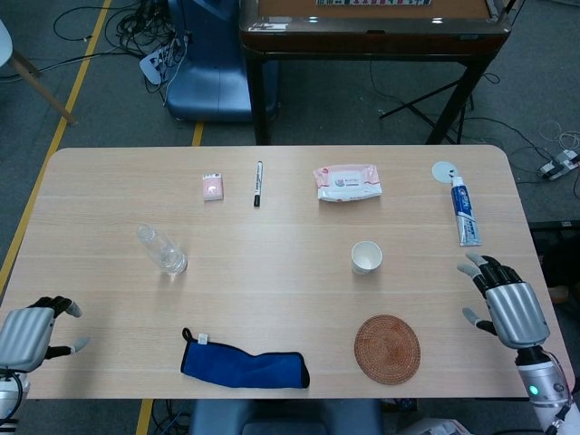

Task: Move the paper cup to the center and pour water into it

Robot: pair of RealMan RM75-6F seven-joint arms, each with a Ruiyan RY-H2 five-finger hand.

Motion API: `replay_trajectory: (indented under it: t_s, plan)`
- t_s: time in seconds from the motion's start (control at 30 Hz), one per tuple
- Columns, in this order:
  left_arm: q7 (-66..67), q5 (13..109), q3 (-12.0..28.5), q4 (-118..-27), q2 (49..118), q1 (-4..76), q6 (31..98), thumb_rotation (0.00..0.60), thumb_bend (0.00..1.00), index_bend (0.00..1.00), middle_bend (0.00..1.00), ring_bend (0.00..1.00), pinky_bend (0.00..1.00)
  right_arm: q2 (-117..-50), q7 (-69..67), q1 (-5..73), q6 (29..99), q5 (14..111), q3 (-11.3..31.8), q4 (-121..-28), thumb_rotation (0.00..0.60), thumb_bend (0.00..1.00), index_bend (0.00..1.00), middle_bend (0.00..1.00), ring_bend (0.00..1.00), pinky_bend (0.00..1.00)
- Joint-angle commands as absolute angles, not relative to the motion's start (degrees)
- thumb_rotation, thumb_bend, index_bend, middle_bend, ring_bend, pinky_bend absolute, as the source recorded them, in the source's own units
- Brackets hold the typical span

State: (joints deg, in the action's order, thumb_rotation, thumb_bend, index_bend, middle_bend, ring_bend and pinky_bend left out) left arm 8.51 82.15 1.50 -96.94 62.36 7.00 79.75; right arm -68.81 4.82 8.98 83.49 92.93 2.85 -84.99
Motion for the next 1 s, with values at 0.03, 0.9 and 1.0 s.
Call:
replay_trajectory:
  t_s: [0.03, 0.9, 1.0]
  plan:
    - [8.57, 81.97, 1.5, -97.24, 62.11, 6.92, 79.8, 0.6, 0.07, 0.51, 0.47, 0.39, 0.59, -67.85, 9.04, 11.74, 79.62, 92.23, 3.74, -87.77, 0.6, 0.12, 0.17, 0.08, 0.1, 0.28]
    - [5.97, 82.79, 1.96, -98.84, 60.05, 6.23, 81.79, 0.6, 0.07, 0.51, 0.47, 0.39, 0.59, -75.25, 30.83, 30.08, 56.12, 72.31, 11.28, -91.6, 0.6, 0.11, 0.14, 0.06, 0.09, 0.26]
    - [5.95, 82.87, 1.91, -98.6, 60.09, 6.17, 81.88, 0.6, 0.07, 0.51, 0.47, 0.39, 0.59, -76.53, 32.04, 31.69, 54.71, 69.4, 11.73, -90.24, 0.6, 0.11, 0.14, 0.06, 0.09, 0.26]
